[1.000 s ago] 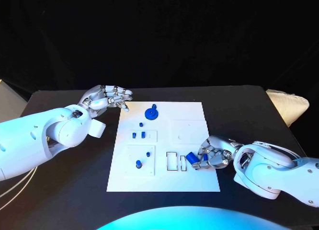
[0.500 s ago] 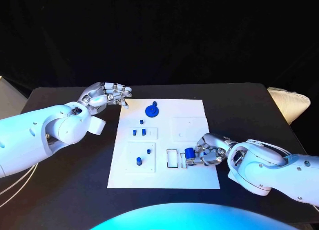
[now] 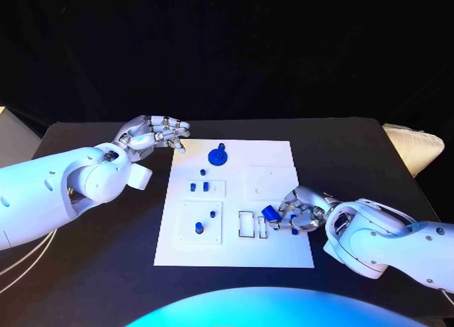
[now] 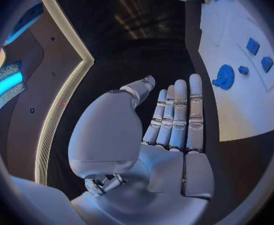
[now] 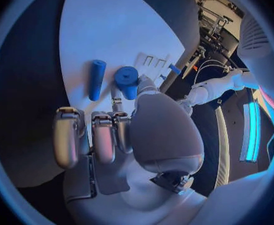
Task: Assemble the parts on the task board
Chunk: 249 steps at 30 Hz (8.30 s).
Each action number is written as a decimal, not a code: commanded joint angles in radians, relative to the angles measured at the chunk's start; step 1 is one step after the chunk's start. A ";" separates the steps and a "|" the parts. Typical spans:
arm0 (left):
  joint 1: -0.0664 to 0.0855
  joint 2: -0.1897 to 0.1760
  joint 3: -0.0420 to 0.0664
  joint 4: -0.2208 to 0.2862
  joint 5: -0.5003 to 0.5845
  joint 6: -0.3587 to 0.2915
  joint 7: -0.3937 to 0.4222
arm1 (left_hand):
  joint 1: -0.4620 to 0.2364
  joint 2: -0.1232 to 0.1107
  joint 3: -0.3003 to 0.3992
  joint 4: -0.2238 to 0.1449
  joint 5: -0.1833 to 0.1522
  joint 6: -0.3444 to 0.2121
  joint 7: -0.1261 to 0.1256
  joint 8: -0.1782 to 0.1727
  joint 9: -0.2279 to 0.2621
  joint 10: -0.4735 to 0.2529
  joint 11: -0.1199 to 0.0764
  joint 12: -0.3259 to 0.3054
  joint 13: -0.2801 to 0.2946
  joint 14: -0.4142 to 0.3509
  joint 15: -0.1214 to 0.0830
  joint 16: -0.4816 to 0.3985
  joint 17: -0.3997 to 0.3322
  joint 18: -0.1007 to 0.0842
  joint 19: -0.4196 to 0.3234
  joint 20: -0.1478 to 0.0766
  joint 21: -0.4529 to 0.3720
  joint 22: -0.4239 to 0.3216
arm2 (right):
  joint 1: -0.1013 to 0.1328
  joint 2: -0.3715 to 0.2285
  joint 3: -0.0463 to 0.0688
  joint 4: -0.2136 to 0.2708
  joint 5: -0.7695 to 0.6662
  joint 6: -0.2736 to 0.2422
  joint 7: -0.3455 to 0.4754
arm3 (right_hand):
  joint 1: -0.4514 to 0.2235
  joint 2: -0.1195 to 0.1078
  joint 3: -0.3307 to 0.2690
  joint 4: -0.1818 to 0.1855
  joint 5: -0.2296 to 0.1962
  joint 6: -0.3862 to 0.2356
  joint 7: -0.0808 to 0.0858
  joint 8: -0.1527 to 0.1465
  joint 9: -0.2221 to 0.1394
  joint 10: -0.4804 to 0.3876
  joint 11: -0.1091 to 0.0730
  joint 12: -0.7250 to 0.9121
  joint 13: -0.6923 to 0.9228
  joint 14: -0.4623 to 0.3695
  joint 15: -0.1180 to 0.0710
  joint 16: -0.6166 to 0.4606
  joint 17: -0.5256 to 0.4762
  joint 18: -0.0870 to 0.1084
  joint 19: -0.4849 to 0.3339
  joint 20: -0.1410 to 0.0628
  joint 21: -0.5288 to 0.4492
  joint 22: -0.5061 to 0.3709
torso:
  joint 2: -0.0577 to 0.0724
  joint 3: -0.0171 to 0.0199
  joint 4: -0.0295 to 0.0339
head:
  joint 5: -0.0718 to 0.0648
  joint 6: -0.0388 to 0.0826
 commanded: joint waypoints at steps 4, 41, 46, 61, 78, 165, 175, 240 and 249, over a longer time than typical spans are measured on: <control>0.000 0.005 0.001 0.000 0.003 0.020 0.007 | 0.000 -0.001 0.001 0.001 0.004 -0.008 0.001 -0.001 -0.002 -0.005 0.005 -0.007 0.001 -0.007 0.000 0.003 0.002 0.012 -0.004 0.000 -0.004 -0.002 | 0.010 -0.017 -0.007 0.007 0.257 -0.072 -0.003 | 0.072 0.036 0.094 -0.035 0.073 0.016 0.002 0.003 -0.004 0.072 -0.005 -0.001 0.223 0.103 -0.006 0.002 0.258 -0.020 0.077 -0.010 0.004 0.231 | 0.000 -0.0002 -0.0002 | -0.008 0.008; 0.000 0.010 0.000 0.000 -0.052 0.019 0.001 | 0.024 0.004 0.013 -0.013 0.004 -0.010 0.004 -0.001 -0.003 -0.005 0.006 -0.009 0.002 -0.012 0.000 0.003 0.003 0.012 -0.004 -0.001 -0.001 0.002 | 0.062 0.073 -0.007 0.038 0.396 -0.096 -0.002 | -0.025 -0.070 0.315 -0.038 0.130 0.032 0.000 0.013 -0.013 0.081 -0.007 0.006 0.234 0.104 -0.008 0.004 0.263 -0.025 0.082 -0.012 0.029 0.237 | 0.001 -0.0019 0.0016 | -0.005 0.013; 0.000 0.006 0.000 0.002 -0.051 0.017 0.000 | 0.023 0.005 0.013 -0.012 0.004 -0.011 0.005 -0.001 -0.004 -0.005 0.007 -0.009 0.002 -0.011 0.000 0.004 0.003 0.012 -0.003 -0.001 0.000 0.003 | 0.054 0.088 -0.007 0.030 0.351 -0.077 -0.007 | -0.035 -0.076 0.320 -0.037 0.122 0.031 0.001 0.014 -0.013 0.081 -0.007 0.005 0.234 0.104 -0.008 0.004 0.263 -0.025 0.082 -0.012 0.031 0.237 | 0.002 -0.0013 0.0018 | 0.001 0.013; 0.001 0.005 0.000 0.001 -0.049 0.018 -0.004 | 0.023 0.005 0.013 -0.012 0.004 -0.011 0.005 -0.001 -0.004 -0.005 0.007 -0.009 0.002 -0.011 0.000 0.004 0.003 0.012 -0.003 -0.001 0.000 0.003 | 0.051 0.099 -0.007 0.026 0.283 -0.012 -0.030 | -0.085 -0.093 0.329 -0.035 0.102 0.036 0.000 0.018 -0.013 0.087 -0.006 0.013 0.241 0.104 -0.007 0.004 0.263 -0.028 0.085 -0.011 0.044 0.241 | 0.001 -0.0001 -0.0005 | 0.009 0.007; 0.000 0.009 0.000 -0.003 -0.049 0.026 -0.008 | 0.022 0.005 0.013 -0.012 0.004 -0.011 0.005 -0.001 -0.004 -0.006 0.008 -0.009 0.002 -0.011 0.001 0.004 0.003 0.012 -0.003 -0.001 0.000 0.004 | 0.048 0.091 -0.007 0.035 0.276 0.008 -0.044 | -0.115 -0.098 0.330 -0.034 0.092 0.038 0.000 0.020 -0.014 0.090 -0.006 0.018 0.245 0.104 -0.007 0.004 0.263 -0.029 0.086 -0.011 0.051 0.242 | 0.002 -0.0005 0.0001 | 0.012 -0.002; -0.003 0.017 -0.012 0.002 -0.004 0.011 0.003 | 0.021 0.006 0.013 -0.011 0.004 -0.012 0.005 0.000 -0.005 -0.006 0.008 -0.010 0.003 -0.010 0.001 0.005 0.004 0.012 -0.003 -0.001 0.003 0.007 | 0.087 -0.221 -0.009 0.062 -0.025 0.152 0.038 | 0.027 -0.071 0.073 -0.033 -0.103 0.007 0.018 0.020 -0.039 0.058 0.011 -0.041 0.215 0.104 0.009 0.004 0.263 -0.018 0.070 0.007 -0.005 0.228 | 0.000 -0.0028 -0.0043 | -0.037 0.001; -0.004 0.015 -0.013 0.004 -0.006 0.013 0.002 | 0.021 0.006 0.013 -0.011 0.004 -0.012 0.005 0.000 -0.005 -0.006 0.008 -0.010 0.003 -0.010 0.001 0.005 0.004 0.012 -0.003 -0.001 0.003 0.007 | 0.037 -0.154 -0.009 0.044 -0.070 0.112 -0.003 | -0.050 -0.058 0.036 -0.031 -0.100 0.008 0.016 0.022 -0.040 0.060 0.009 -0.040 0.215 0.104 0.007 0.004 0.263 -0.017 0.070 0.004 -0.009 0.227 | 0.002 -0.0028 -0.0035 | -0.029 -0.004; -0.004 0.006 -0.013 0.008 -0.018 0.030 -0.006 | 0.023 0.009 0.015 -0.012 0.004 -0.008 0.004 0.004 -0.005 -0.005 0.007 -0.009 0.004 -0.011 0.001 0.005 0.004 0.012 -0.004 -0.001 0.004 0.009 | -0.002 -0.016 -0.008 0.042 -0.028 -0.001 0.011 | -0.025 -0.084 0.590 -0.095 -0.063 0.010 0.003 0.060 -0.036 0.070 -0.005 -0.026 0.225 0.104 -0.006 0.004 0.263 -0.025 0.080 -0.008 0.029 0.237 | 0.000 -0.0035 -0.0047 | -0.015 0.004; -0.004 0.006 -0.013 0.009 -0.019 0.028 -0.005 | 0.023 0.009 0.015 -0.012 0.004 -0.008 0.004 0.004 -0.005 -0.005 0.007 -0.009 0.004 -0.011 0.001 0.005 0.004 0.012 -0.004 -0.001 0.004 0.009 | 0.019 -0.014 -0.008 0.059 0.090 -0.011 0.028 | -0.064 -0.095 0.601 -0.097 -0.077 0.010 0.001 0.069 -0.030 0.074 -0.006 -0.019 0.230 0.104 -0.006 0.004 0.263 -0.025 0.081 -0.009 0.032 0.237 | 0.001 -0.0040 -0.0033 | -0.018 0.001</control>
